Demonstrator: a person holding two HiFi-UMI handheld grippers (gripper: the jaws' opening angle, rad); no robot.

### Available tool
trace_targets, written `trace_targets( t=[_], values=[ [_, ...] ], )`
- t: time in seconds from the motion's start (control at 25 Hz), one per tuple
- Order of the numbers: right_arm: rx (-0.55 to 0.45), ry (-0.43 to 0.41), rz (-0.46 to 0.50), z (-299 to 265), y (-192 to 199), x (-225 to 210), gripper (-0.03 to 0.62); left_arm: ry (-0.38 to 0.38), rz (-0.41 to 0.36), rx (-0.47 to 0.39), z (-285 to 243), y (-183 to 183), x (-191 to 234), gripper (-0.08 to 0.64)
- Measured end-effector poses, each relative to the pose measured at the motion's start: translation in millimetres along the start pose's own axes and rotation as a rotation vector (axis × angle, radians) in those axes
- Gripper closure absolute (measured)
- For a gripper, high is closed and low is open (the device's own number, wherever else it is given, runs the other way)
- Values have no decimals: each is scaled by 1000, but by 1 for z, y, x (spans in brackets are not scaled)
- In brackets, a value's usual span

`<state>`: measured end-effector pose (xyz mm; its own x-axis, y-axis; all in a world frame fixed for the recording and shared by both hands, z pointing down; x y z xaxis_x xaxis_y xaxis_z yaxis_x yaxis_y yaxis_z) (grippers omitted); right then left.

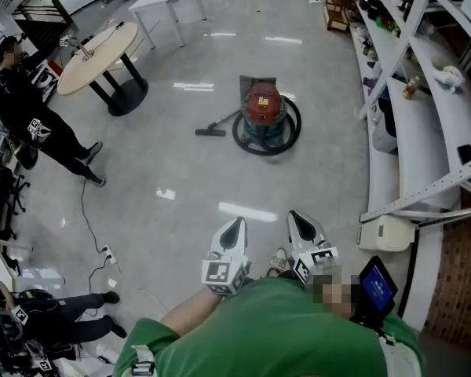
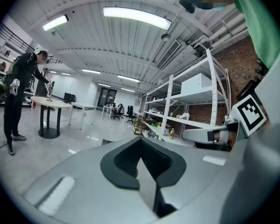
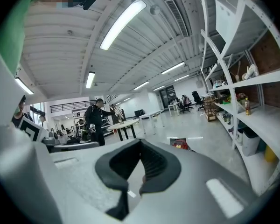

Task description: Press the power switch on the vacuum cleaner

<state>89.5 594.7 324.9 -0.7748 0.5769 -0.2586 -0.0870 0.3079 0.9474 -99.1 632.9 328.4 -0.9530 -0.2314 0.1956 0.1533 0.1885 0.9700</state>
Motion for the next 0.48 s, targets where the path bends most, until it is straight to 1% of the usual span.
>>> trace_targets(
  t=[0.24,0.48],
  values=[
    [3,0,-6,-27,-16,-57,592,-12,-14,21,-62,1,-12,552],
    [7,26,-34,-53,-25,-88,591,13,-22,43,-103,0,-8,552]
  ],
)
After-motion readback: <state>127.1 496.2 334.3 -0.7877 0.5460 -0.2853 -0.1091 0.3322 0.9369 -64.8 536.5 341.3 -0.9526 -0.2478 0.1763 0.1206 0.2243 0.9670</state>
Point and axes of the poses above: the fingertips, and each gripper's own axes: z backward along the fingers, x to its left, y out of its underside, the point moved 6 cm from there along z, backward along the fingers, and after that the axes turned 1 degree about -y, right-handed, at the moved point
